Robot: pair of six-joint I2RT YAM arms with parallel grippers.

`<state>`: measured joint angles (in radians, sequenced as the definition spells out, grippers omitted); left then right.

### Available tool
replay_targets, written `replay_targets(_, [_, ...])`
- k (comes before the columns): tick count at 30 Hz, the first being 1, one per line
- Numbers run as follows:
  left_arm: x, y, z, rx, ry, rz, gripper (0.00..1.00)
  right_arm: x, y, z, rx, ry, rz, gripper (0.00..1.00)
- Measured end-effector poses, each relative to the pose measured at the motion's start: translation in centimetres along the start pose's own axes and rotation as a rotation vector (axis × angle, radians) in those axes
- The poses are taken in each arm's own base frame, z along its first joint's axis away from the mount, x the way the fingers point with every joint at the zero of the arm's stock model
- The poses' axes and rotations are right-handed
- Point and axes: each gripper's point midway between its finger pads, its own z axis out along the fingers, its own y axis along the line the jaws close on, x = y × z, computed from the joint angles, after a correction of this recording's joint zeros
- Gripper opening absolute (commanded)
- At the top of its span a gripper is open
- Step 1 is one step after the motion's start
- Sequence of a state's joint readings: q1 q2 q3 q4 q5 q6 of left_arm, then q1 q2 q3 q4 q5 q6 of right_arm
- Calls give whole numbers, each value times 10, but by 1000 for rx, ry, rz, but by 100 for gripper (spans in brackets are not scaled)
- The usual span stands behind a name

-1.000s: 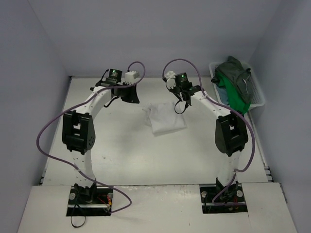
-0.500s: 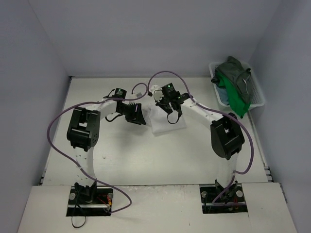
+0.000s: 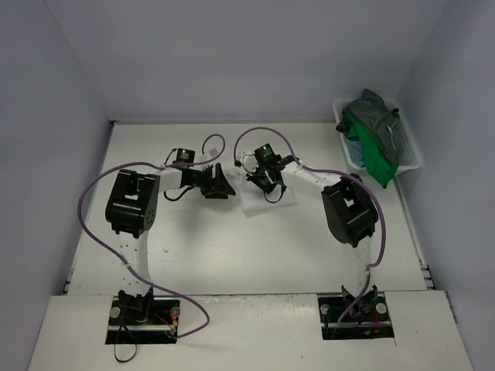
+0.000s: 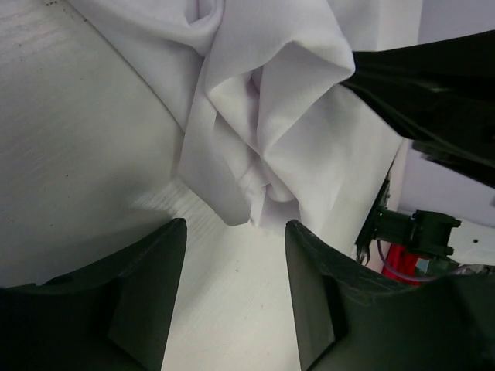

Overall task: Fold and stack the t-shirts
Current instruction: Fold the tshirt, then neatly place the folded tshirt to the corner

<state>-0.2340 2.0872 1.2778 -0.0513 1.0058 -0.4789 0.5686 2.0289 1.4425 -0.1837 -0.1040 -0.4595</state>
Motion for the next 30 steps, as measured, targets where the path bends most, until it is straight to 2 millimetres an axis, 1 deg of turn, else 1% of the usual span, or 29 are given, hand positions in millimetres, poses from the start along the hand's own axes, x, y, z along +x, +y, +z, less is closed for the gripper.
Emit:
replay_targets(4, [-2,-3,2,36,-22,-34,53,9,6,12,-25,20,0,0])
replay_targets(9, [-7,-6,7,82,-39,-69,54,6,7,13,-30,6,-1,0])
replay_targets(10, [-8,-6,9,91,-41,-74,56,5,7,13,-30,4,-1,0])
replay_targets(13, [-9,-11,15,112,-45,-77,58,4,7,14,-32,0,-1,0])
replay_targets(16, [-7,-18,24,122,-46,-66,58,4,7,14,-34,-4,0,0])
replay_targets(21, [2,-35,46,142,-24,-48,58,4,8,14,-36,-5,2,0])
replay_targets(26, [9,-46,63,153,0,-50,58,7,1,14,-29,-4,19,0])
replay_targets(29, [10,-49,70,160,7,-52,50,7,-1,14,-25,-6,28,0])
replay_targets(30, [10,-49,72,162,9,-54,41,8,-2,14,-23,-6,31,0])
